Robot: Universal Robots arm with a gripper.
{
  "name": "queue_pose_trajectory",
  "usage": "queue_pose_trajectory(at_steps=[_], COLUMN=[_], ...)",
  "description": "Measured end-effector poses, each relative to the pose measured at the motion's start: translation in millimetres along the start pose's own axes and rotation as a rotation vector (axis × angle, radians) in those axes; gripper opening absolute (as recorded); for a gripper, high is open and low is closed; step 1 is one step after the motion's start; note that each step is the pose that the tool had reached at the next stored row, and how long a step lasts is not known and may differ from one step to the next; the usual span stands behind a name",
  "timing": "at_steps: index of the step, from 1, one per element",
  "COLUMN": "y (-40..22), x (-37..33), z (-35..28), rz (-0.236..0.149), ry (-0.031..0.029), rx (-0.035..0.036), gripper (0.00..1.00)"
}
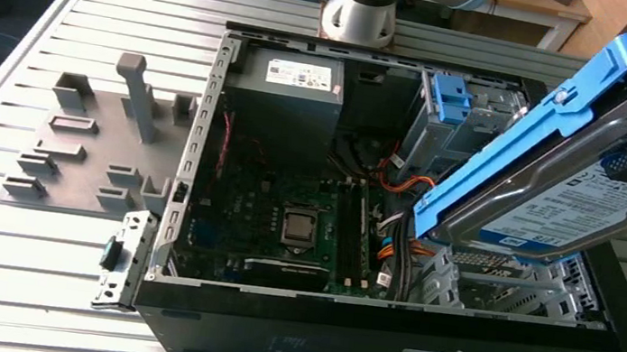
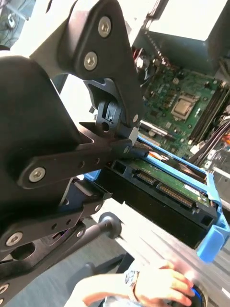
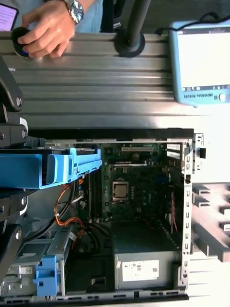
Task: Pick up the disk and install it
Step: 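Pick up the disk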
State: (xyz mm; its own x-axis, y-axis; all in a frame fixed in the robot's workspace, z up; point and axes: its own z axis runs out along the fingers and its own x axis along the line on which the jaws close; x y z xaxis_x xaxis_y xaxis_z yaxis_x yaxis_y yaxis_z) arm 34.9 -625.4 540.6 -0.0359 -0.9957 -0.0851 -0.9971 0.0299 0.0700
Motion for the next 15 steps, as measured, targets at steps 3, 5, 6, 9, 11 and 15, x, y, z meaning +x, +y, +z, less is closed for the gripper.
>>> queue_pose_trajectory(at_steps=[3, 5, 6, 9, 11, 15], y=[-1.5, -10.0, -14.6, -28.1, -36.8, -54.4], x=[0.0, -0.1, -0.3, -1.0, -2.5, -6.3], z=[1.2, 1.9, 2.4, 6.0, 9.2, 15.7], rz=[0.01, 0.01, 0.01, 0.01, 0.01, 0.011], ry=[-0.0278, -0.0295, -0.029, -0.0287, -0.0288, -0.0287], rx=[-0.0001, -0.0025, -0.0039, -0.0076, -0.0097, -0.0143], gripper=[0.36, 0.36, 0.36, 0.36, 0.36, 0.36])
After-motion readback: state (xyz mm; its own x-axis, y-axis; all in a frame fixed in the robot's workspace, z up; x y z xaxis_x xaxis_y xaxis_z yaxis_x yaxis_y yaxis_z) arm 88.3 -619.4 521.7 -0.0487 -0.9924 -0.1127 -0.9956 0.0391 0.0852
